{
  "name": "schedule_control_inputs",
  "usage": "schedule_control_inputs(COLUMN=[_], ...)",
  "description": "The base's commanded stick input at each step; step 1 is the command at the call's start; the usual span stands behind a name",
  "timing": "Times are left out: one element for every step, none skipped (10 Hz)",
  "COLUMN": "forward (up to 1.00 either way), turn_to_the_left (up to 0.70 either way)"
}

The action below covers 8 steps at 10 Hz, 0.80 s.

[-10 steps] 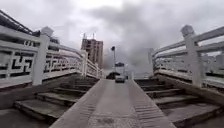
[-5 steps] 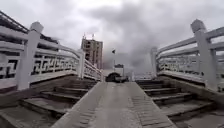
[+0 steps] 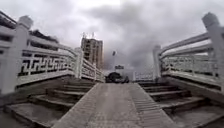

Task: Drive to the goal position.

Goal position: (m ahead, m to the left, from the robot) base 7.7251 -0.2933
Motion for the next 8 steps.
schedule_control_inputs(forward=[0.69, 0.69, 0.69, 0.69, 0.69, 0.69, 0.69, 0.69], turn_to_the_left=[0.01, 0.01, 0.01, 0.01, 0.01, 0.01, 0.01, 0.01])
